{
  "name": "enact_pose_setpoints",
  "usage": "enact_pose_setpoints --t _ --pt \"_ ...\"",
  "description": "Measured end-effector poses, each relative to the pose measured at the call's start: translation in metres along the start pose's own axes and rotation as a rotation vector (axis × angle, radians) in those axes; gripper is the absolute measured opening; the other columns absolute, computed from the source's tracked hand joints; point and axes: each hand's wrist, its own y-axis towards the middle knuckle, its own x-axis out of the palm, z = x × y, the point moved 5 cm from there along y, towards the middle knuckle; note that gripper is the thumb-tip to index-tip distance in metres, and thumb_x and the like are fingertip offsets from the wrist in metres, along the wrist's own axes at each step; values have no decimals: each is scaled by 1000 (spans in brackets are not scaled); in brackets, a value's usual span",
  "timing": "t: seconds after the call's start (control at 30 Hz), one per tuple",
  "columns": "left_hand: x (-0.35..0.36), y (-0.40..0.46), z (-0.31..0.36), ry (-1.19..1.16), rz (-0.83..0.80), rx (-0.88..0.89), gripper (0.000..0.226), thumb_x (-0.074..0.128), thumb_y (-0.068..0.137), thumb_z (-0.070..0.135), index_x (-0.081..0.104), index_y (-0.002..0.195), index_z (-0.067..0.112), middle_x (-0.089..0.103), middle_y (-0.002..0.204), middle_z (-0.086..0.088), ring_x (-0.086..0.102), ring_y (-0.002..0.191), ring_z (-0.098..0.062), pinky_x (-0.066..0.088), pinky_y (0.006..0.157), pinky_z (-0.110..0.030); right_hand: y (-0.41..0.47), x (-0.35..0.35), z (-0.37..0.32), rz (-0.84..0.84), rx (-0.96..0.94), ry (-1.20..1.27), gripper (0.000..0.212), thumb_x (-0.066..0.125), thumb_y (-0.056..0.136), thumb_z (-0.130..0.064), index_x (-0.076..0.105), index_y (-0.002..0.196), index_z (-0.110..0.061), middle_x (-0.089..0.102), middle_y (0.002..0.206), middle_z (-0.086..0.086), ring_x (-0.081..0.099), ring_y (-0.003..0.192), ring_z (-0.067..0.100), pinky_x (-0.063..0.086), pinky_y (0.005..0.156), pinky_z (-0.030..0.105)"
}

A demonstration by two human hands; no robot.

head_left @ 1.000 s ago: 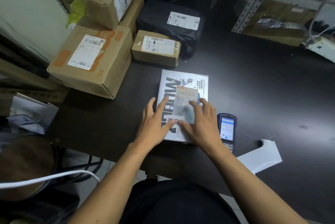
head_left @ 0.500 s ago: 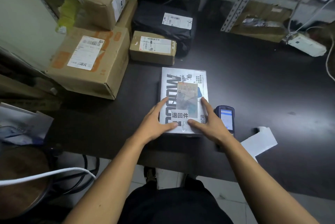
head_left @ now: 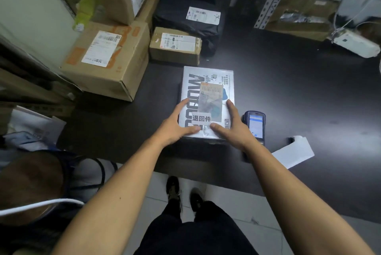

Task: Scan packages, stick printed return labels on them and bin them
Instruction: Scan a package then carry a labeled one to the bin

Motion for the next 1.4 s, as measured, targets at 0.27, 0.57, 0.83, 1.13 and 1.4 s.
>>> enact_pose_setpoints --t 0.27,0.57,0.83,1.13,1.4 --pt "4 -7 2 -11 72 -33 99 89 63 43 29 141 58 54 135 10 58 117 -13 47 106 -42 4 3 8 2 -106 47 90 68 89 -41 6 155 -39 44 125 -10 52 110 15 46 99 37" --pt "-12 -101 -42 -114 306 -49 98 90 62 40 29 134 67 59 124 22 60 113 -9 48 105 -40 -37 48 -20 -120 -285 -95 95 70 83 -52 8 154 -40 45 144 4 50 125 23 43 106 43" --pt "-47 -249 -126 -266 520 -18 100 91 64 36 31 142 57 59 129 22 58 115 1 47 103 -28 -125 160 -64 -325 -427 -158 97 70 77 -64 6 149 -50 47 139 1 56 119 20 49 101 46" --pt "-65 -461 -254 -366 806 -111 100 91 64 39 31 143 54 56 135 15 56 121 -8 46 104 -31 -268 326 -95 -517 -656 -298 85 67 89 -45 13 153 -36 45 133 -9 54 113 12 42 66 5" --pt "-56 -582 -339 -511 1043 -197 100 88 72 29 28 151 44 56 134 17 55 120 -6 45 96 -23 -357 437 -114 -783 -720 -415 84 65 84 -58 3 139 -65 49 141 -4 57 119 23 52 97 49"
